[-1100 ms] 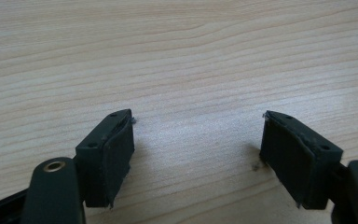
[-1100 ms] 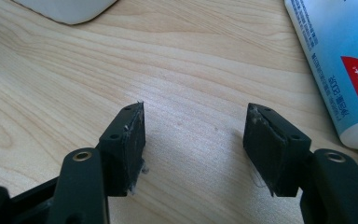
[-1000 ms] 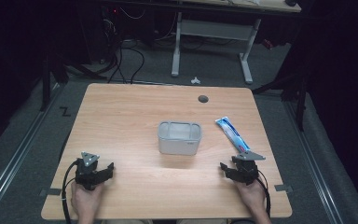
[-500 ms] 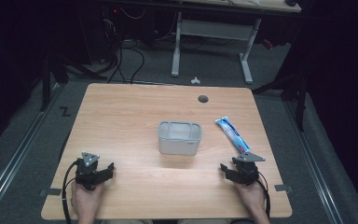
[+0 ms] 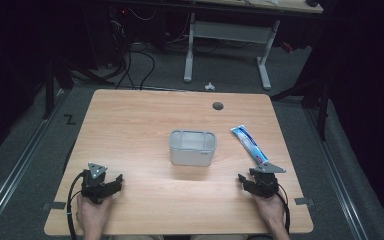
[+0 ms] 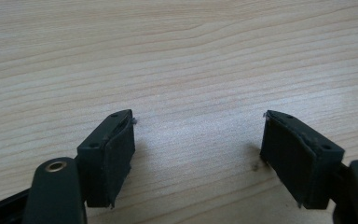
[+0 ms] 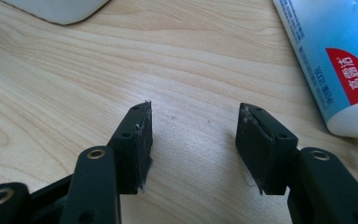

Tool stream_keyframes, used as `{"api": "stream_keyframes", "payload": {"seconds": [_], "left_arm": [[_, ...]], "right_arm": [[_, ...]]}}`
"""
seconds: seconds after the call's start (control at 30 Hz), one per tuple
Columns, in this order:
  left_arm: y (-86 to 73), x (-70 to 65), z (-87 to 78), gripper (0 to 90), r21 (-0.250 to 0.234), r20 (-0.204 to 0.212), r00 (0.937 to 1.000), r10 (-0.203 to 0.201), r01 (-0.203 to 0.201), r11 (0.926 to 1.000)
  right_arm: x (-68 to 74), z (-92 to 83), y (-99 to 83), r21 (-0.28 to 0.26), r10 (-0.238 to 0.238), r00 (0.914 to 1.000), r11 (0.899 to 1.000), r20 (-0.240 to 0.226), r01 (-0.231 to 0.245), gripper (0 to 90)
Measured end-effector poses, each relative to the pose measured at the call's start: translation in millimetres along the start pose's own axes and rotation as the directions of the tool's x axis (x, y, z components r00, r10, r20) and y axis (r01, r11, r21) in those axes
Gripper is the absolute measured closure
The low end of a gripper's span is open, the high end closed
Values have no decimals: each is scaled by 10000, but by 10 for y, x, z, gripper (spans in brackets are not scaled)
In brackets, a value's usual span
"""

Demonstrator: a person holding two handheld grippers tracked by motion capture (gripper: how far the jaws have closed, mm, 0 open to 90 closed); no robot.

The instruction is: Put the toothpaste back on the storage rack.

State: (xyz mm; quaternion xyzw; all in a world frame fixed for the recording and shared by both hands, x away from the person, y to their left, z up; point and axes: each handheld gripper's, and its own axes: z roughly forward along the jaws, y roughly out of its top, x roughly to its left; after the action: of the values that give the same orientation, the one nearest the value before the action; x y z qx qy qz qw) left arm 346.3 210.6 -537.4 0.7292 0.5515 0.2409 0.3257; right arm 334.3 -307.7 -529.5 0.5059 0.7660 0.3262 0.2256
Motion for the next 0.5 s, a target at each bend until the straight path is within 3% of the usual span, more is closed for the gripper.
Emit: {"api": "stream_keyframes", "payload": {"seconds": [0.5], "left_arm": [[0, 6, 1, 261, -4, 53, 10000, -38, 38, 10000]], "right_arm": [[-45, -176, 42, -247, 114, 9993, 9996, -346, -122, 492]]}}
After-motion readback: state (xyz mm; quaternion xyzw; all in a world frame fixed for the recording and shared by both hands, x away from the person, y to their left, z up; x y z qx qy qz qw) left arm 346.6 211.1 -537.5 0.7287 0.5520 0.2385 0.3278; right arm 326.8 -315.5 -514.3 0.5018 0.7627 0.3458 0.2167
